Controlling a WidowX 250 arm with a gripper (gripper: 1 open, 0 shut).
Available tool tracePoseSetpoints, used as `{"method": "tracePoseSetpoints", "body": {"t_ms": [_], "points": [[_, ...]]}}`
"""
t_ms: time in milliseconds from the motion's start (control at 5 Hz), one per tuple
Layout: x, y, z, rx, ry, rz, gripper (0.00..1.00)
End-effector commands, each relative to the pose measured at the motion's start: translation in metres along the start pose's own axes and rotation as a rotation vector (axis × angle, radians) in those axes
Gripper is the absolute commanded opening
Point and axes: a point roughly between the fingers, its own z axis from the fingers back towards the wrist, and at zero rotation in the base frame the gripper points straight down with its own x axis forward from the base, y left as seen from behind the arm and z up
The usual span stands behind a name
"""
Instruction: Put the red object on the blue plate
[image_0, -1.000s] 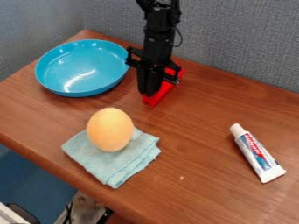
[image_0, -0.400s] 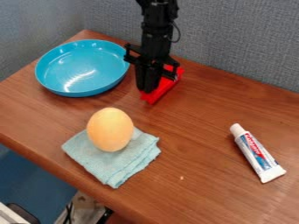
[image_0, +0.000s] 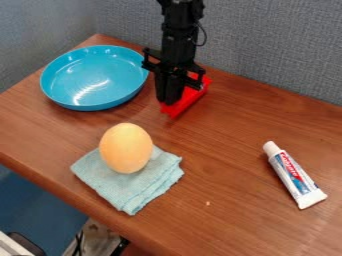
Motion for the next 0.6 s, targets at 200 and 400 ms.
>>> {"method": "tracePoseSetpoints", "body": {"t_ms": [200,400], "points": [[0.0026,0.0084,0.046,0.023,-0.126,0.01,0.0],[0.0019,0.0085,0.0491,0.021,-0.13,0.005,0.0]]}}
